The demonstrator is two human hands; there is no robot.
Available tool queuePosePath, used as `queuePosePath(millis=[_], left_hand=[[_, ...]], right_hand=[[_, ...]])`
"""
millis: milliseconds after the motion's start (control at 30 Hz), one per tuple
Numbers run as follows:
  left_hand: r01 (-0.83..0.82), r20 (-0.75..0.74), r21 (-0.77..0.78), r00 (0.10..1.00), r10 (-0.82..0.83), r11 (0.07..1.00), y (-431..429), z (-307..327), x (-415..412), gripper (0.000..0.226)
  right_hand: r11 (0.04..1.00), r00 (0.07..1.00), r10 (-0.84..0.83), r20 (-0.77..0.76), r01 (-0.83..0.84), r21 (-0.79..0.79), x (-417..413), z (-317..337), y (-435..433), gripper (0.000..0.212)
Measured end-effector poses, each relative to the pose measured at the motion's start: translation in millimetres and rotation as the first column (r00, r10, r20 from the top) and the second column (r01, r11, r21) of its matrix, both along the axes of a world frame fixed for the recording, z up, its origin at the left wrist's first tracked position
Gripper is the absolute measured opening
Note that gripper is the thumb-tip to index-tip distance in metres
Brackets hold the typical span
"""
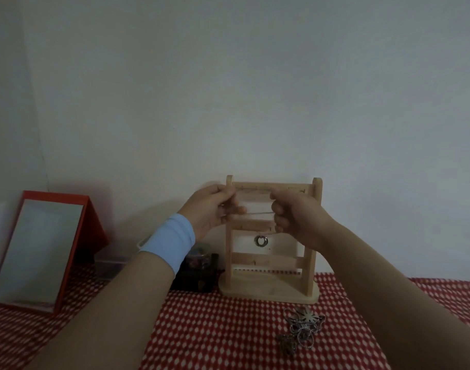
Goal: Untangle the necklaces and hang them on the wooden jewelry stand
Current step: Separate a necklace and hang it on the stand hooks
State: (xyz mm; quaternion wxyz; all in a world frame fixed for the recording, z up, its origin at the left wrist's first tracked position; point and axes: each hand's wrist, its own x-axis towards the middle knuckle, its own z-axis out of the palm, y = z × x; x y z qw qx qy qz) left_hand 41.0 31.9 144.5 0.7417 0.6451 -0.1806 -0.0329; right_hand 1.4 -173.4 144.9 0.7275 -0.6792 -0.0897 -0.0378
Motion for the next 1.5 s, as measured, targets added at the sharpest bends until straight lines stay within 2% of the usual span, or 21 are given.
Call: queuePosePath(millis=[67, 200, 333, 500, 600, 733, 833, 967, 1067, 1133, 1267, 1433, 1500], left_hand=[[-0.151, 0.052, 0.029, 0.987, 0.149, 0.988, -7, 5, 3, 0.014], [-0.438, 0.183, 0.098, 0.891, 0.416, 0.894, -22, 15, 10, 0.019], [-0.575, 0.243, 0.189, 0.813, 0.530, 0.796, -29, 17, 15, 0.024], [-0.665, 0.348, 0.302, 0.744, 0.570, 0.683, -32, 9, 19, 0.040], [-0.644, 0.349, 0.325, 0.762, 0.545, 0.692, -30, 0, 17, 0.034], [-0.615, 0.386, 0.423, 0.787, 0.481, 0.666, -30, -19, 10, 0.017], [-0.505, 0.321, 0.448, 0.861, 0.395, 0.738, -36, -34, 2, 0.009], [-0.381, 0.261, 0.444, 0.921, 0.289, 0.811, -36, -54, -2, 0.006], [-0.364, 0.262, 0.498, 0.928, 0.264, 0.787, -36, -71, 0, 0.014], [-0.327, 0.204, 0.514, 0.945, 0.258, 0.793, -35, -83, 0, 0.009], [-0.302, 0.184, 0.572, 0.953, 0.239, 0.762, -34, -104, 2, 0.026], [-0.246, 0.173, 0.620, 0.969, 0.175, 0.745, -37, -111, -3, 0.021], [-0.243, 0.192, 0.630, 0.969, 0.155, 0.738, -37, -111, -5, 0.022]], right_hand=[[0.981, 0.978, -0.189, 0.092, 0.192, -0.025, 2, 2, 2, 0.018], [0.831, 0.816, -0.499, 0.291, 0.546, -0.108, 8, 6, 11, 0.027], [0.733, 0.736, -0.596, 0.321, 0.662, -0.156, 13, 12, 18, 0.033], [0.658, 0.663, -0.648, 0.374, 0.735, -0.163, 11, 2, 23, 0.038], [0.717, 0.734, -0.611, 0.297, 0.672, -0.186, 14, -11, 21, 0.038], [0.829, 0.855, -0.496, 0.150, 0.518, -0.209, 13, -32, 24, 0.013], [0.869, 0.909, -0.396, 0.135, 0.418, -0.264, 7, -51, 28, 0.008], [0.855, 0.910, -0.386, 0.151, 0.414, -0.311, 7, -73, 32, 0.011], [0.869, 0.911, -0.398, 0.111, 0.413, -0.274, 10, -87, 33, 0.022], [0.890, 0.928, -0.362, 0.083, 0.371, -0.264, 13, -97, 35, 0.021], [0.906, 0.939, -0.344, 0.000, 0.332, -0.263, 16, -112, 37, 0.023], [0.884, 0.927, -0.376, -0.010, 0.356, -0.305, 21, -117, 37, 0.013], [0.880, 0.938, -0.347, -0.006, 0.323, -0.349, 20, -116, 33, 0.018]])
